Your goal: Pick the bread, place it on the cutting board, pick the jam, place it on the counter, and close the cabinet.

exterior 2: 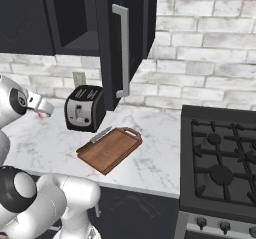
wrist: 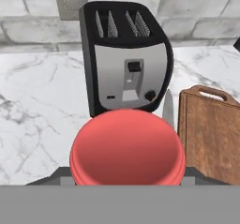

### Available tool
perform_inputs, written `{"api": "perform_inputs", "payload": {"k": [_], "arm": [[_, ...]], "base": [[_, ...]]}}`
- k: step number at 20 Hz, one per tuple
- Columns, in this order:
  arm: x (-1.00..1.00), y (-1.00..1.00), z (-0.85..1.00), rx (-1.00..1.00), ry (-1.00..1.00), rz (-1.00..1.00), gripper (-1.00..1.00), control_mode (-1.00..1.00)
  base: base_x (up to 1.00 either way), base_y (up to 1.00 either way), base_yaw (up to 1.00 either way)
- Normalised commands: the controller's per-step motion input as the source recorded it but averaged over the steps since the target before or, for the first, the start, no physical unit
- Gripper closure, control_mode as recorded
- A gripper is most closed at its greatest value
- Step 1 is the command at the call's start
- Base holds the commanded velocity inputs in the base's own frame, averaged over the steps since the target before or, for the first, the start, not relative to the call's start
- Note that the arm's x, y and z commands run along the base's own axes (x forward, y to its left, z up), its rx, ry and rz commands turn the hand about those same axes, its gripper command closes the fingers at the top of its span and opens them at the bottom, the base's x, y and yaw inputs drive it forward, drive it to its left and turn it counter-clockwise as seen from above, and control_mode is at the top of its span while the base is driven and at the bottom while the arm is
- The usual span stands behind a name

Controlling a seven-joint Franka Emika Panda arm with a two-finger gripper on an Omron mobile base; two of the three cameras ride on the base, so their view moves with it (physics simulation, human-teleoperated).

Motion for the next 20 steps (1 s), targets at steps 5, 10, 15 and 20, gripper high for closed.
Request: {"api": "perform_inputs", "payload": {"k": [5,10,15,20], "arm": [[0.00,0.01,-0.26,0.00,0.06,0.00,1.00,-1.00],[0.00,0.00,-0.28,0.00,0.00,0.00,1.00,-1.00],[0.00,0.00,-0.28,0.00,0.00,0.00,1.00,-1.00],[0.00,0.00,-0.28,0.00,0.00,0.00,1.00,-1.00]], "base": [[0.00,0.00,0.00],[0.00,0.00,0.00],[0.00,0.00,0.00],[0.00,0.00,0.00]]}}
